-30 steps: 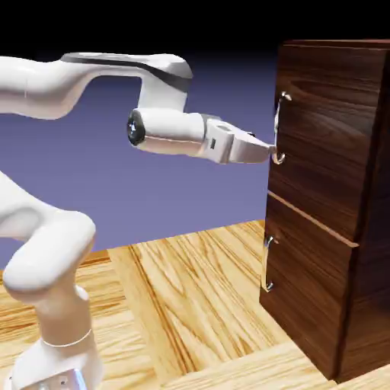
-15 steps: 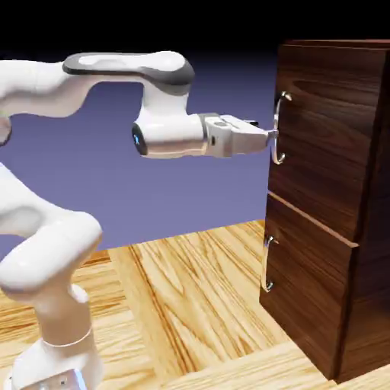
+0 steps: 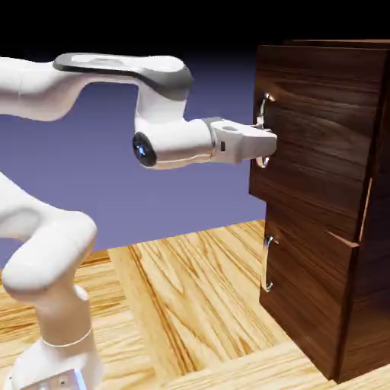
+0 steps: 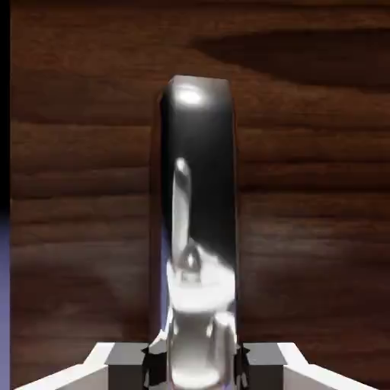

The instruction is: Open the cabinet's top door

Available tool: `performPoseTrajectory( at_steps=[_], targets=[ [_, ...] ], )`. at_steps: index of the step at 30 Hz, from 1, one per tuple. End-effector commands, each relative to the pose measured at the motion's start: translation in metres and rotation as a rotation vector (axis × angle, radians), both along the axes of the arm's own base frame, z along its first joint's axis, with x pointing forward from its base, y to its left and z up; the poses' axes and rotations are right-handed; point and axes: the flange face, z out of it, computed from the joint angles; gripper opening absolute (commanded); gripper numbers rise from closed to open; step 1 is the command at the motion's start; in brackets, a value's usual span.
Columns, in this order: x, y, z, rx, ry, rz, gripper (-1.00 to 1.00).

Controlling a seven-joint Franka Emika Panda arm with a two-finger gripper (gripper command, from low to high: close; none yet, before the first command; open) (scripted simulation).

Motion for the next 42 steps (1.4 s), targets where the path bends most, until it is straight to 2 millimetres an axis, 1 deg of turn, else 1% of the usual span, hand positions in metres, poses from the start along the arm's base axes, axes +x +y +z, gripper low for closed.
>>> performPoseTrajectory(
  at_steps=[1,7,13,18,22,28,34,38,42],
  targets=[
    [-0.005,-0.005,0.0,0.002,-0.001,0.023,-1.0],
    [-0.033,-0.038,0.0,0.002,0.0,0.176,-1.0],
    [-0.057,-0.078,0.0,0.002,0.0,0.34,-1.0],
    [-0.072,-0.115,0.0,0.002,0.0,0.481,-1.0],
    [-0.08,-0.146,0.0,0.002,0.0,0.596,-1.0],
    [-0.086,-0.194,0.0,0.002,0.0,0.766,-1.0],
    [-0.084,-0.238,0.0,0.002,0.0,0.923,-1.0],
    [-0.08,-0.263,0.0,0.002,0.001,1.013,-1.0],
    [-0.074,-0.284,0.0,0.002,0.001,1.09,-1.0]
  ],
)
